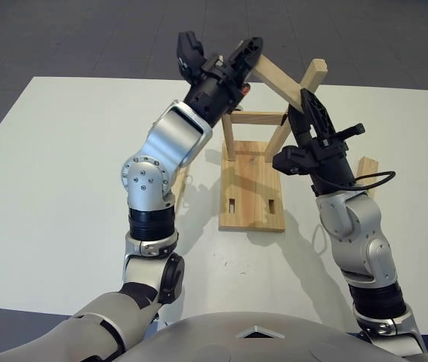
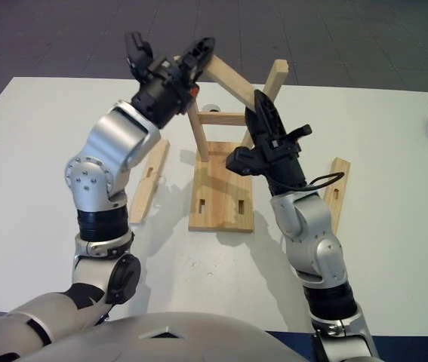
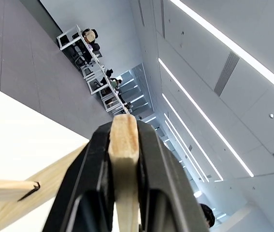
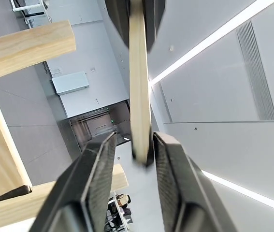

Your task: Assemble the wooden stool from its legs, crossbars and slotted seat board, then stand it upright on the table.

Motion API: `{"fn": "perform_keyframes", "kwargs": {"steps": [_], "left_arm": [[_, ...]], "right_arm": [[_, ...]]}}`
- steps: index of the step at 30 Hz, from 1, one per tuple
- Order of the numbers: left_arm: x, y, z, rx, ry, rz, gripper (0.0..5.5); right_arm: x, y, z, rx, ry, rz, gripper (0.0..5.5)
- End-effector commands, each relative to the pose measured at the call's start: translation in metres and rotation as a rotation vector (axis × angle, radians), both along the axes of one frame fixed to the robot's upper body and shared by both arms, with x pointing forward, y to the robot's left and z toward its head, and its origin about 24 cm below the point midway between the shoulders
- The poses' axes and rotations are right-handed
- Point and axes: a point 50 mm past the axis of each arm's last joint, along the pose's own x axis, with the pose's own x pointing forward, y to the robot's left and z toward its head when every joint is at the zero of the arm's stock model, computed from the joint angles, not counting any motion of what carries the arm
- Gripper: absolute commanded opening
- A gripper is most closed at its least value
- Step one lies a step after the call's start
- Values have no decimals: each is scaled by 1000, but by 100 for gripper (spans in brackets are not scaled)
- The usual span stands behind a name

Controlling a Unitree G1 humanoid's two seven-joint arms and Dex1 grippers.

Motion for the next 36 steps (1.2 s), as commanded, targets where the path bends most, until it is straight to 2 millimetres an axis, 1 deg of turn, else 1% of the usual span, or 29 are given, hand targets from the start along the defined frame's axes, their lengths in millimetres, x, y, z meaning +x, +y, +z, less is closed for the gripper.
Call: {"fn": "perform_keyframes", "kwargs": {"steps": [1, 3, 5, 7, 8, 9, 10, 12, 14, 15, 17, 18, 21, 26, 30, 36], "left_arm": [[5, 13, 33, -37, -116, 18, 42], [7, 33, 53, -51, -195, 59, 42], [11, 65, 74, -39, -277, 153, 42], [16, 101, 87, 72, -329, 306, 42], [16, 114, 88, 154, -346, 374, 42], [13, 123, 83, 283, -351, 430, 42], [11, 125, 75, 401, -349, 461, 42], [5, 121, 51, 584, -307, 467, 42], [-1, 119, 19, 678, -217, 448, 42], [-5, 120, 4, 763, -192, 458, 42], [-12, 121, -20, 848, -132, 458, 42], [-16, 119, -28, 888, -122, 454, 42], [-27, 114, -42, 981, -115, 481, 42], [-38, 106, -70, 1004, -47, 453, 42], [-36, 108, -89, 986, 14, 437, 42], [-28, 103, -92, 962, -20, 437, 42]], "right_arm": [[-3, -21, -2, 66, 40, -45, 210], [-5, -36, -3, 81, 50, -90, 254], [-9, -54, -3, 101, 59, -153, 291], [-14, -71, -4, 105, 66, -220, 320], [-17, -77, -4, 109, 64, -244, 334], [-19, -84, -3, 112, 64, -270, 354], [-22, -89, -3, 118, 63, -291, 369], [-26, -97, -4, 128, 71, -327, 401], [-31, -101, -7, 137, 79, -349, 433], [-32, -102, -8, 142, 85, -354, 451], [-35, -104, -11, 147, 98, -368, 486], [-38, -105, -12, 148, 102, -375, 502], [-40, -106, -13, 149, 107, -383, 540], [-40, -107, -12, 151, 109, -390, 540], [-41, -107, -13, 154, 110, -394, 540], [-39, -105, -14, 159, 113, -385, 540]]}}
